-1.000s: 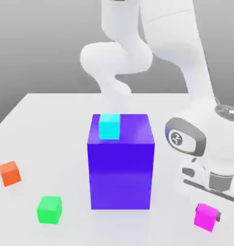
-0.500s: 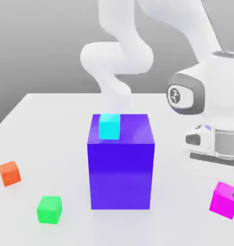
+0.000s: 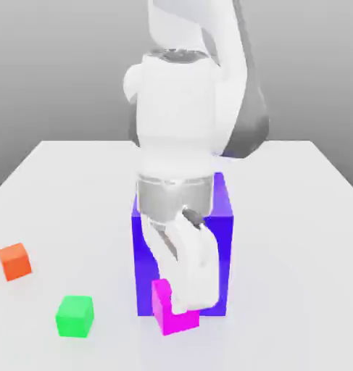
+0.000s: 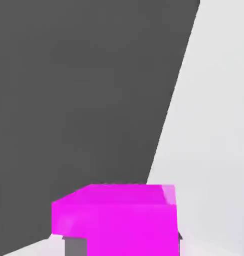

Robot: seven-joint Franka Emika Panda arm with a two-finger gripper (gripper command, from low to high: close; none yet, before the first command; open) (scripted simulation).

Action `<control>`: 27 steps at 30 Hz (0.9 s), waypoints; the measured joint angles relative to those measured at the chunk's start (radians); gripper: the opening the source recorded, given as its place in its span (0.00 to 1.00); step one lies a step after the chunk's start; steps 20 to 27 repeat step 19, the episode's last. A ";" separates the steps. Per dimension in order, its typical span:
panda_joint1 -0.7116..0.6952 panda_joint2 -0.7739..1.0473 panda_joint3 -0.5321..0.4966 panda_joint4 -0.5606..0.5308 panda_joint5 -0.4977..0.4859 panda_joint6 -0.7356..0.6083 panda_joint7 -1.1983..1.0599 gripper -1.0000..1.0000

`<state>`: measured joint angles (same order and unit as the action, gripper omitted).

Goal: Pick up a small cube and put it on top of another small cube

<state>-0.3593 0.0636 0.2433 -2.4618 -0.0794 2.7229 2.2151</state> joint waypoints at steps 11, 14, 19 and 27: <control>-0.204 0.006 -0.107 -0.130 0.054 -0.051 0.297 0.00; -0.199 0.074 -0.116 -0.128 0.033 0.011 0.320 0.00; -0.189 0.150 -0.129 -0.127 0.007 0.081 0.339 1.00; -0.189 0.150 -0.129 -0.127 0.007 0.081 0.339 1.00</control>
